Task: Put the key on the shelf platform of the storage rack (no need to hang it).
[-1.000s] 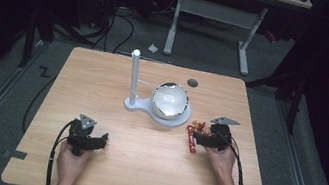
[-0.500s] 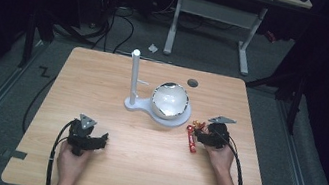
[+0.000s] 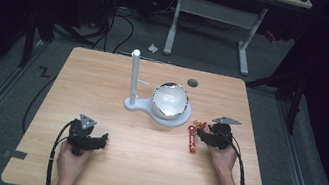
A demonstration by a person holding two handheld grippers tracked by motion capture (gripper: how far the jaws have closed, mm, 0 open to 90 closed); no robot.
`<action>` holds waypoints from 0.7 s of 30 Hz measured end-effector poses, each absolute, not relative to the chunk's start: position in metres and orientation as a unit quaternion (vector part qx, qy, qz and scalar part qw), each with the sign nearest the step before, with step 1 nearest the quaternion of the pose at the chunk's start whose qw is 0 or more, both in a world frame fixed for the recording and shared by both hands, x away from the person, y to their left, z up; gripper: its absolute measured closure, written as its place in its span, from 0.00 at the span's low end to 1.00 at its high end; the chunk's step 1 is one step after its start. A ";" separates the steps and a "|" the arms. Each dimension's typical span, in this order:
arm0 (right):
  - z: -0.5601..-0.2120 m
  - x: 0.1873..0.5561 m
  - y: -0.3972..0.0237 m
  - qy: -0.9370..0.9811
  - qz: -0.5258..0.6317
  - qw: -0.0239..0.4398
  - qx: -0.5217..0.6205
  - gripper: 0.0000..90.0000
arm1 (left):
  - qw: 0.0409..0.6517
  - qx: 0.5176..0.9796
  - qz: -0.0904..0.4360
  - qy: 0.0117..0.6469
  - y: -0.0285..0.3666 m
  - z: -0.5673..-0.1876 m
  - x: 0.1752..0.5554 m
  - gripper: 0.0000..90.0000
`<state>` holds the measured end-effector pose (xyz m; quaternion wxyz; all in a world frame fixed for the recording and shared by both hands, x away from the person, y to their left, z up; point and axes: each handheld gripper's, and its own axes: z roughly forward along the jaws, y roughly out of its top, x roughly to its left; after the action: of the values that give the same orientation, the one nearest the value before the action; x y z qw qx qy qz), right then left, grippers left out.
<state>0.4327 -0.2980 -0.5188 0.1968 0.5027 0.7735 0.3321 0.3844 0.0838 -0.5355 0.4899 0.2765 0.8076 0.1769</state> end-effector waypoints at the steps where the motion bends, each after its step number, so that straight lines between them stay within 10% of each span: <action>1: -0.518 0.432 -0.299 0.773 0.335 0.197 0.502 0.52 | 0.490 0.277 0.177 0.808 0.084 -0.535 0.384 0.21; 21: -0.481 0.417 -0.318 0.756 0.394 0.182 0.490 0.52 | 0.490 0.275 0.177 0.808 0.084 -0.535 0.385 0.21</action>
<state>0.4172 -0.3183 -0.4809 0.1823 0.4900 0.7559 0.3939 0.3845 0.0837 -0.5354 0.4899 0.2749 0.8082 0.1771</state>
